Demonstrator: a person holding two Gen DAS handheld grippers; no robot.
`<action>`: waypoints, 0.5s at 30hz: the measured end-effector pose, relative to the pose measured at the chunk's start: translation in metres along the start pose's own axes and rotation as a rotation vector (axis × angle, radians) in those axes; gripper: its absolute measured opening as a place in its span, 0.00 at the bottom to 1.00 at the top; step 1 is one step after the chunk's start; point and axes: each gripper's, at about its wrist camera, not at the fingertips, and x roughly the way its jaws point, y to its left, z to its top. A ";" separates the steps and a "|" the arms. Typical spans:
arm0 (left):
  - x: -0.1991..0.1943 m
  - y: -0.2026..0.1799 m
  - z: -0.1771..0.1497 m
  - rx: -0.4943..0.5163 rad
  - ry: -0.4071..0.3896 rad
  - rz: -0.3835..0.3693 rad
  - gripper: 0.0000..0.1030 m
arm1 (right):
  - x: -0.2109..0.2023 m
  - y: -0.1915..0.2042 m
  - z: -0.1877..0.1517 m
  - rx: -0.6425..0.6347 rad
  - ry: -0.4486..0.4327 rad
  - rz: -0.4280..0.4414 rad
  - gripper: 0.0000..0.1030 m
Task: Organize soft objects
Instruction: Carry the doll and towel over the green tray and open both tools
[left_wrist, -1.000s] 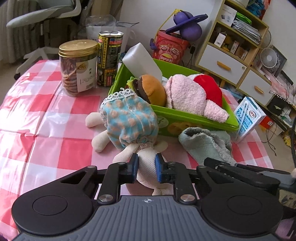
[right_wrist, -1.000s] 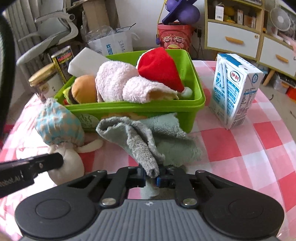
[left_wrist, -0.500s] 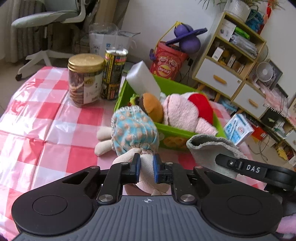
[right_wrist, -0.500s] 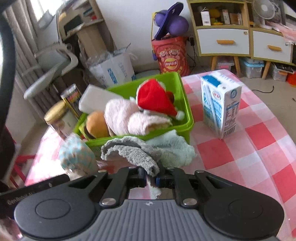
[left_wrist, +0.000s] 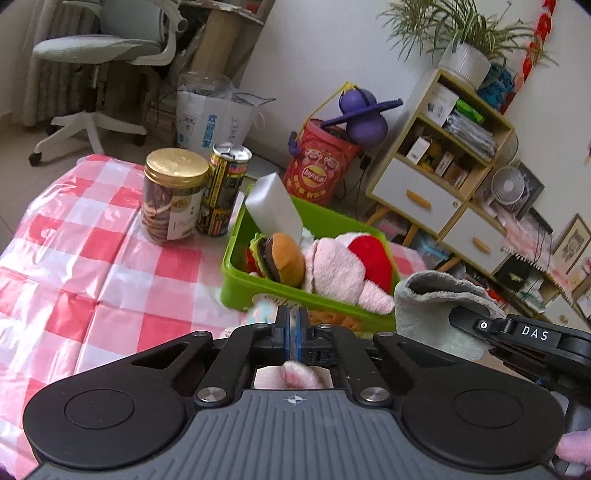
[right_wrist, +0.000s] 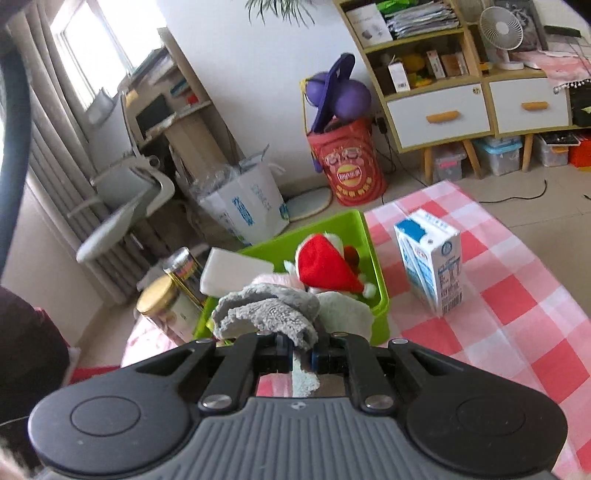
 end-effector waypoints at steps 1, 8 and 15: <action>-0.002 0.000 0.001 -0.002 -0.004 -0.005 0.00 | -0.002 0.000 0.002 0.006 -0.008 0.006 0.00; 0.000 0.004 -0.003 0.022 0.073 0.012 0.00 | -0.003 0.002 0.000 0.010 0.014 0.015 0.00; 0.022 0.025 -0.027 0.076 0.317 0.002 0.17 | 0.019 -0.004 -0.019 0.003 0.215 -0.048 0.00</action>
